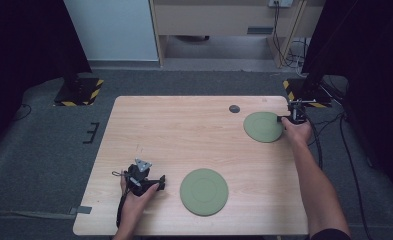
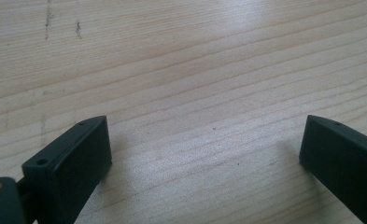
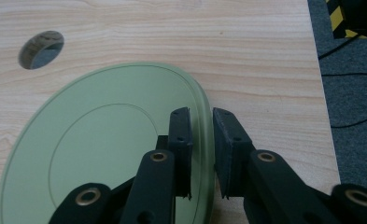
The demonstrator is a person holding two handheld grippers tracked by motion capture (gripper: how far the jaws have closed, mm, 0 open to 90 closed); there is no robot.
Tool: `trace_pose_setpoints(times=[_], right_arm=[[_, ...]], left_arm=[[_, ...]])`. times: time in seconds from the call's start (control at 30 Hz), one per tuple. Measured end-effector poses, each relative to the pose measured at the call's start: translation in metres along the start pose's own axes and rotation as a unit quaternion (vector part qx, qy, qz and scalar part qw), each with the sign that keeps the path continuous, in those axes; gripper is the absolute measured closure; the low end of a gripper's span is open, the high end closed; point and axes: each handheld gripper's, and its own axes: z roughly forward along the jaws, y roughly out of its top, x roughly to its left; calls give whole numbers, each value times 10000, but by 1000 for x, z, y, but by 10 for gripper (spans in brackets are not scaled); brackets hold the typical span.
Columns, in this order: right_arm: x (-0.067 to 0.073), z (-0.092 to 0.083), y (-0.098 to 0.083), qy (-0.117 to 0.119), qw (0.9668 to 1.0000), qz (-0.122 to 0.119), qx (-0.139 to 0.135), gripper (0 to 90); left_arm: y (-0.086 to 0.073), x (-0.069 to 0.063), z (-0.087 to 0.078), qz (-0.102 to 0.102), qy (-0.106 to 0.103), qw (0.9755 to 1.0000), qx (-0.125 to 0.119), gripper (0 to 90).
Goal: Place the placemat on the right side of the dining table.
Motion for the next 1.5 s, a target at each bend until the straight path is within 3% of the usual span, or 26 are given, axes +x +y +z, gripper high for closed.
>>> trace_pose_setpoints(times=[0.23,0.73,1.07,1.33,1.5], right_arm=[[-1,4,-1,-23,10000,77,-36,757],[-5,10,-5,-143,9998,-82,76,746],[-9,10,-8,-113,9999,-12,106,725],[-8,6,-8,-178,9998,-48,64,613],[-2,3,-7,-212,9997,-114,4,460]], left_arm=[[0,0,0,-1,-1,10000,-1,16],[0,0,0,-1,-3,10000,-2,16],[0,0,0,2,-7,10000,-4,16],[0,0,0,5,-8,10000,-4,16],[0,0,0,3,-13,10000,-1,15]])
